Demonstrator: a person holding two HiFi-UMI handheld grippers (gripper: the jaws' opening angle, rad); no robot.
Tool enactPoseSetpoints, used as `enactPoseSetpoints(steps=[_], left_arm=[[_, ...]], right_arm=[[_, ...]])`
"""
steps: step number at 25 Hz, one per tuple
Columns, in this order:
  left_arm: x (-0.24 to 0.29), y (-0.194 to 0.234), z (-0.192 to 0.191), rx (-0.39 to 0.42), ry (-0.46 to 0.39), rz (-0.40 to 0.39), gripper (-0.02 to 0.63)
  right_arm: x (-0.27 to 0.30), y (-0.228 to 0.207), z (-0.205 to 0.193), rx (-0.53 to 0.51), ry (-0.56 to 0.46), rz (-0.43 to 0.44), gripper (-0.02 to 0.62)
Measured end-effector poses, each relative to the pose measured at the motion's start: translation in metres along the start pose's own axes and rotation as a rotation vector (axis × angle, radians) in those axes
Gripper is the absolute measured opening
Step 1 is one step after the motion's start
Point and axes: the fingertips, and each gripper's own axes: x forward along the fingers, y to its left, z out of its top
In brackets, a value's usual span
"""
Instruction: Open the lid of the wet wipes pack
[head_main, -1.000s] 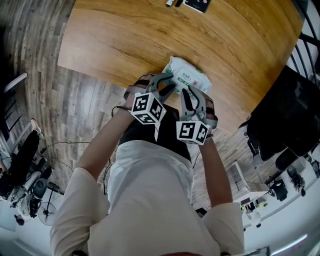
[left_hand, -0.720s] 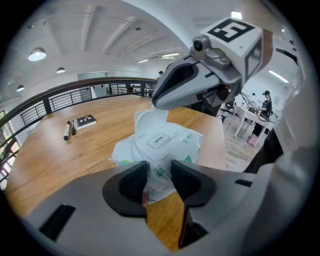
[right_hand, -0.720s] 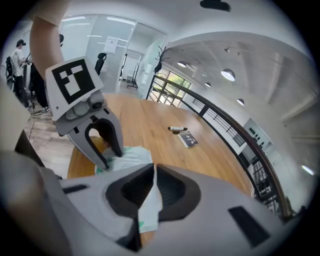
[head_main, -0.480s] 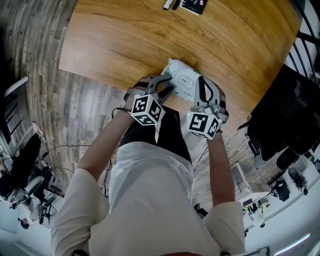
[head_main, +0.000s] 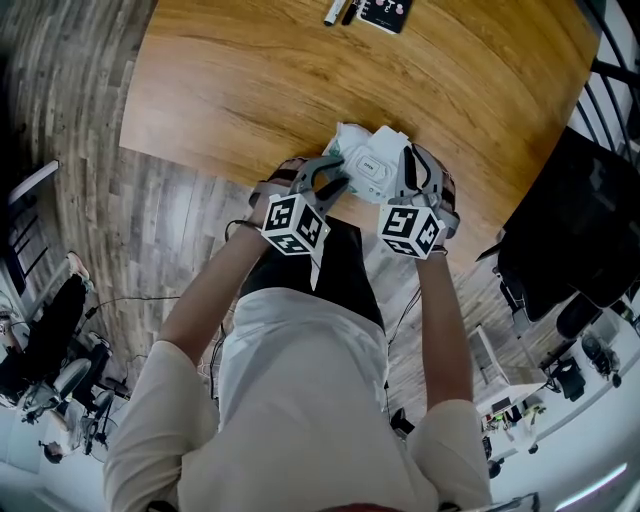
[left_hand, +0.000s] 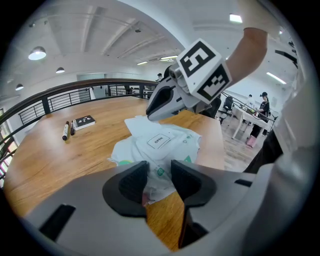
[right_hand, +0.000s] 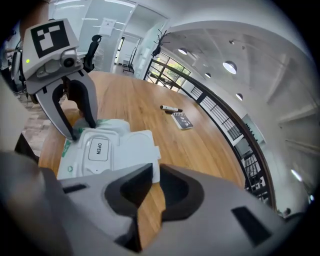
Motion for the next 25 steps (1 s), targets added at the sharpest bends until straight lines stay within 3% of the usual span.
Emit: enactPoseSetpoints(steps=[8, 21, 25], left_arm=[[-0.008, -0.008, 0.000, -0.033, 0.007, -0.042, 0.150], [-0.054, -0.016, 0.038, 0.030, -0.011, -0.021, 0.150], [-0.080, -0.022, 0.052, -0.005, -0.034, 0.005, 0.126]], right_arm=[[-0.007, 0.011, -0.003, -0.002, 0.047, 0.048, 0.032], [-0.072, -0.007, 0.026, 0.037, -0.023, 0.015, 0.032], [-0.111, -0.005, 0.038, 0.124, -0.074, 0.031, 0.032]])
